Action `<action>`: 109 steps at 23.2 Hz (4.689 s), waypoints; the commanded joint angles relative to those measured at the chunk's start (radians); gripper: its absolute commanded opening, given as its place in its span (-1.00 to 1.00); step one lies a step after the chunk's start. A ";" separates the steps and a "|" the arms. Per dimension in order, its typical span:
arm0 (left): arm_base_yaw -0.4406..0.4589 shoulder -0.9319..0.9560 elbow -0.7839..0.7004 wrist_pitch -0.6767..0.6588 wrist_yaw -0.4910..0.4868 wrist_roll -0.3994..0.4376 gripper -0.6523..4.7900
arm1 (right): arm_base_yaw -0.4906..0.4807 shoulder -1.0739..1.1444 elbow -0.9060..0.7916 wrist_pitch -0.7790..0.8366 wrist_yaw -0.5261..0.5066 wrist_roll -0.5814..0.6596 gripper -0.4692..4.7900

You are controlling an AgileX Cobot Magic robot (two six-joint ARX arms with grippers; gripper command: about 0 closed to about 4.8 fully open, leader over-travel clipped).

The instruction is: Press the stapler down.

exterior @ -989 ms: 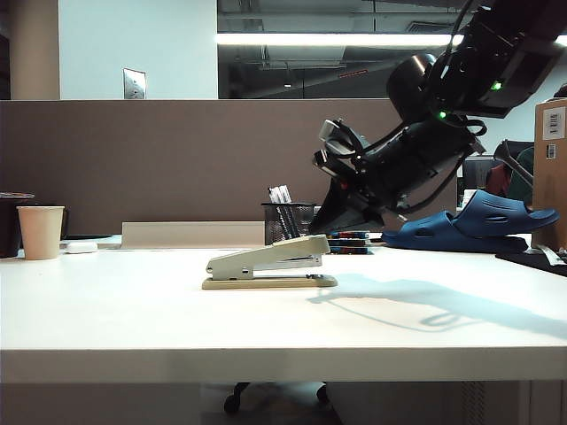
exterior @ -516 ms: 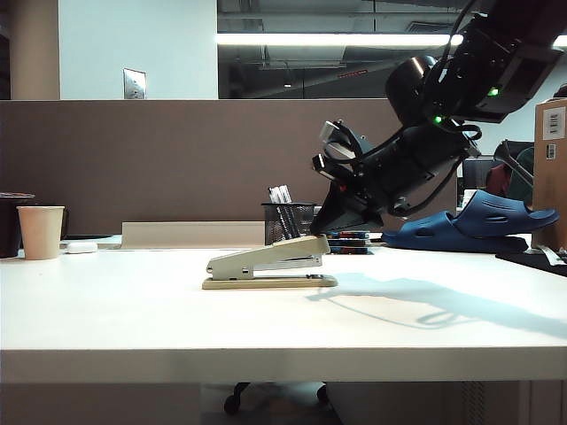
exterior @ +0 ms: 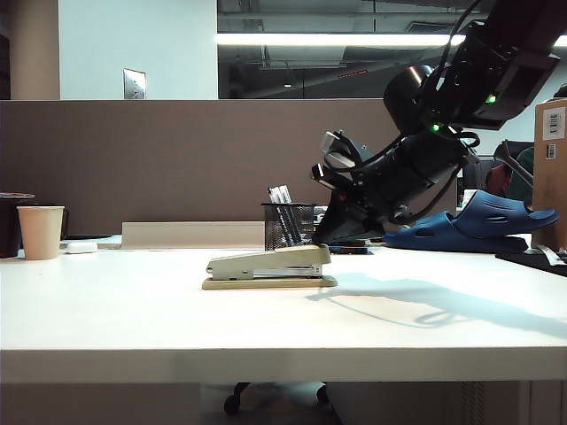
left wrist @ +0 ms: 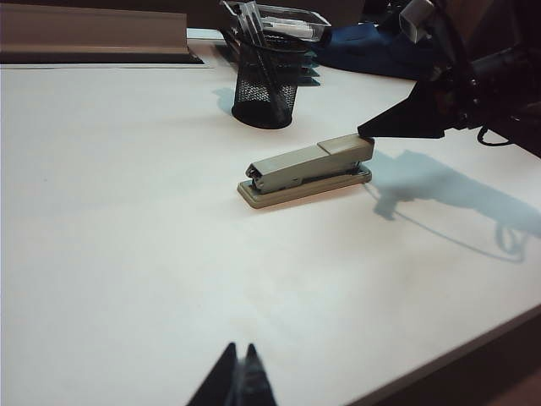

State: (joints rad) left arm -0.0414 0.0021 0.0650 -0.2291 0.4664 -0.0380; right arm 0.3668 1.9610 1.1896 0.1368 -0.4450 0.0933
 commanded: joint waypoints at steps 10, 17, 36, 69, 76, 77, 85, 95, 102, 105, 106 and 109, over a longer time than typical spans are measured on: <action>0.000 0.000 0.008 0.006 -0.002 0.004 -0.78 | 0.001 0.031 -0.002 -0.066 0.020 0.009 -0.86; 0.000 0.000 0.008 0.006 -0.002 0.003 -0.78 | 0.001 0.036 -0.003 -0.103 0.021 0.008 -0.86; 0.000 0.000 0.008 0.006 -0.002 0.004 -0.78 | 0.001 0.037 -0.002 -0.134 0.020 0.008 -0.86; 0.000 0.000 0.008 0.166 -0.272 0.004 -0.78 | -0.219 -0.658 0.072 -0.338 0.276 -0.180 -0.86; 0.000 0.000 0.008 0.184 -0.325 0.140 -0.78 | -0.351 -1.014 -0.207 -0.267 0.370 -0.180 -0.86; 0.000 0.000 0.008 0.191 -0.325 0.154 -0.78 | -0.356 -1.054 -0.246 -0.255 0.381 -0.180 -0.86; 0.000 0.000 0.007 0.279 -0.332 0.161 -0.78 | -0.355 -1.446 -0.602 -0.214 0.427 -0.138 -0.86; 0.000 0.000 0.007 0.308 -0.332 0.161 -0.78 | -0.354 -1.821 -0.891 -0.167 0.444 -0.120 -0.86; 0.000 0.000 0.005 0.335 -0.340 0.161 -0.78 | -0.352 -1.941 -1.043 -0.086 0.444 -0.118 -0.86; 0.000 0.000 -0.001 0.338 -0.340 0.161 -0.78 | -0.352 -1.963 -1.110 -0.034 0.447 -0.115 -0.86; 0.000 0.000 -0.002 0.337 -0.340 0.161 -0.78 | -0.352 -1.963 -1.124 -0.018 0.446 -0.116 -0.86; 0.000 0.000 -0.007 0.342 -0.340 0.161 -0.78 | -0.351 -1.963 -1.167 0.013 0.454 -0.123 -0.86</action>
State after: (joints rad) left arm -0.0414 0.0021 0.0574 0.0975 0.1284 0.1196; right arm 0.0147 0.0040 0.0277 0.1192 0.0010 -0.0261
